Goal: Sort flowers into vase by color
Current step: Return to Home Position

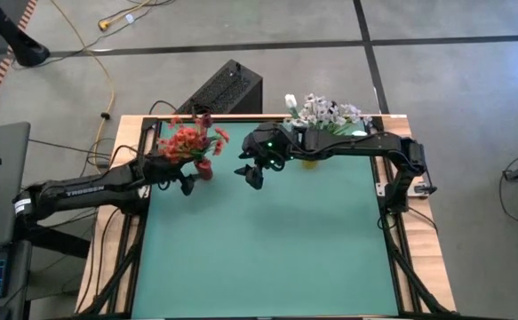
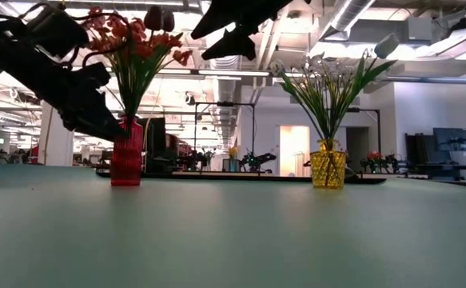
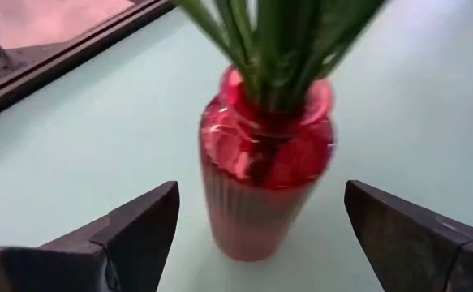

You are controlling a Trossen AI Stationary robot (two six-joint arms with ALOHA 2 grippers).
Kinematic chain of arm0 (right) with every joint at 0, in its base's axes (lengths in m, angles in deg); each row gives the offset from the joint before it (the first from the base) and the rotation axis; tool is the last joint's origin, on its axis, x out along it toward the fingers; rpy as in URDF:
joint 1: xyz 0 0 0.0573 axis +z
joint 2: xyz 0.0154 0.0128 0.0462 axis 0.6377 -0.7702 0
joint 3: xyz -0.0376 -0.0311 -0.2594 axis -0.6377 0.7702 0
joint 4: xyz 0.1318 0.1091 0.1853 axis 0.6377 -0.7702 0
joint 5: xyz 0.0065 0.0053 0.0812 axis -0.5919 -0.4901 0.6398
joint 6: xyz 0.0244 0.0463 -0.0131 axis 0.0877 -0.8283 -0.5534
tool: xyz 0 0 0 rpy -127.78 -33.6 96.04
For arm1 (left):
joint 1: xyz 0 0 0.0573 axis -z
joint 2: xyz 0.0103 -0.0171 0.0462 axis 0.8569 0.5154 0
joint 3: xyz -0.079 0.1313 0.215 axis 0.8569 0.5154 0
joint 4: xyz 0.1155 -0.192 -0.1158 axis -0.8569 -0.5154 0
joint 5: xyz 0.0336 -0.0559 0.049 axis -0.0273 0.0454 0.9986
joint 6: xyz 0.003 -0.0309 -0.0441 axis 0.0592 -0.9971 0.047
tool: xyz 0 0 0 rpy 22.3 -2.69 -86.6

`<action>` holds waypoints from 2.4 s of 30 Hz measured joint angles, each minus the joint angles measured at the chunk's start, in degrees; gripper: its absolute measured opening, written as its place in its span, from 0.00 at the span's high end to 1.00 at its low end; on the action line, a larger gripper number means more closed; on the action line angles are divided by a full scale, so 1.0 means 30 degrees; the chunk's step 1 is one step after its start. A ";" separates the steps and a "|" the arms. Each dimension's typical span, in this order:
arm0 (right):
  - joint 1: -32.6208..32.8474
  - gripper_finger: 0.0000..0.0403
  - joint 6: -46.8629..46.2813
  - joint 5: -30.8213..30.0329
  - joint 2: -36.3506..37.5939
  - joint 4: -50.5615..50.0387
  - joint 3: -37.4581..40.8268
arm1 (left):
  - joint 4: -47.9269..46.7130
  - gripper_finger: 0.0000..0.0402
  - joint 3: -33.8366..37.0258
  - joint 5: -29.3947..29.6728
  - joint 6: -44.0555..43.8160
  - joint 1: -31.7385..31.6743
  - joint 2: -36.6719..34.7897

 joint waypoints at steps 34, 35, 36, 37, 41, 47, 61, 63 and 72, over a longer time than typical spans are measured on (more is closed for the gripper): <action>-0.0036 0.28 -0.0435 0.0169 0.0211 -0.0379 0.0000 | -0.6273 0.16 -0.3955 -0.2645 -0.4103 0.4333 -0.1629; -0.0036 0.28 -0.0450 0.0346 0.0211 -0.0394 0.0000 | -0.6725 0.16 -0.4202 -0.2760 -0.4245 0.4466 -0.1624; -0.0036 0.28 -0.0477 0.0541 0.0211 -0.0428 0.0000 | -0.7240 0.16 -0.4446 -0.2857 -0.4444 0.4609 -0.1624; -0.0036 0.28 -0.0491 0.0640 0.0210 -0.0462 0.0000 | -0.7760 0.16 -0.4678 -0.2949 -0.4655 0.4775 -0.1624; -0.0044 0.28 -0.0484 0.0667 0.0211 -0.0661 0.0000 | -0.9813 0.16 -0.5677 -0.3864 -0.5173 0.5764 -0.1625; -0.0044 0.28 -0.0276 0.0667 0.0384 -0.0691 0.0000 | -1.1924 0.16 -0.6903 -0.6141 -0.5537 0.7548 -0.1624; 0.0293 0.28 0.0967 0.0030 0.2500 -0.3779 0.0007 | -1.2229 0.16 -0.9896 -0.8148 -0.3789 1.0472 -0.3368; 0.0613 0.28 0.1168 -0.1189 0.2673 -0.4432 0.0007 | -1.2219 0.16 -1.0085 -0.7533 -0.3501 1.0681 -0.4178; 0.1316 0.28 0.1215 -0.3996 0.3666 -0.5445 0.1393 | -1.2160 0.16 -0.9111 -0.4711 -0.3108 1.0790 -0.8576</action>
